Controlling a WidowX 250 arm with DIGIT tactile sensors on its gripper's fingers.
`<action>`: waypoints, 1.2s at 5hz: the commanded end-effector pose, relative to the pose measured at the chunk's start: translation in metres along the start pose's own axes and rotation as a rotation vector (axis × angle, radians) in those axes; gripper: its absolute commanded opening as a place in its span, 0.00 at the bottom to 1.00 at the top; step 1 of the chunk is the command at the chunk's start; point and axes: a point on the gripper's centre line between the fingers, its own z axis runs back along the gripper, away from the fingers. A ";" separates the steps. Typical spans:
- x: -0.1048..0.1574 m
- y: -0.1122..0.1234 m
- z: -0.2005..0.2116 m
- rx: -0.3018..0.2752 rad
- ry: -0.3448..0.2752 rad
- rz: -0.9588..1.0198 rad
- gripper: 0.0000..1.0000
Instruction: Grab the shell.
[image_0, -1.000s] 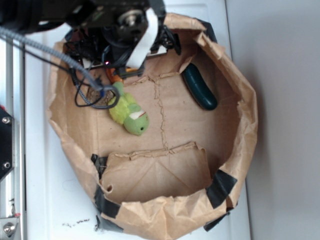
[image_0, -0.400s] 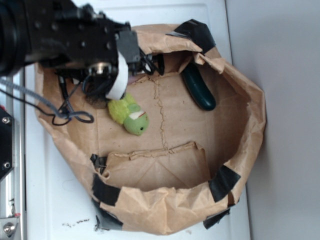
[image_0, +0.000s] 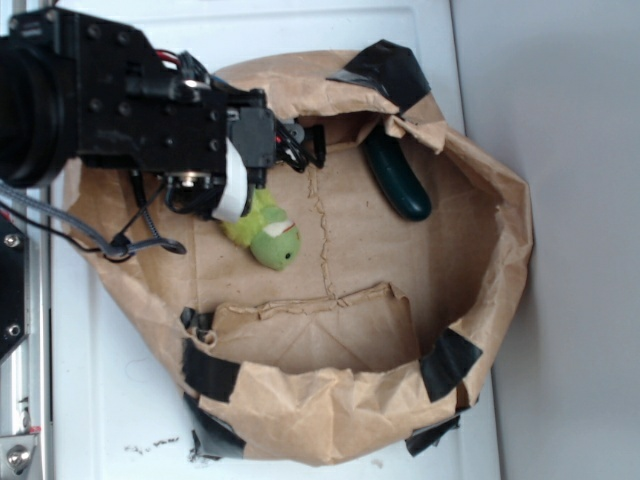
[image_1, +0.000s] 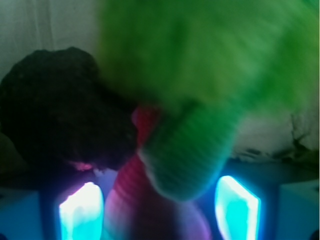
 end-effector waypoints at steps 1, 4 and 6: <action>0.007 -0.001 0.006 0.019 -0.042 0.069 0.00; 0.025 0.016 0.124 -0.223 -0.180 0.405 0.00; 0.028 0.028 0.150 -0.419 -0.231 0.891 0.00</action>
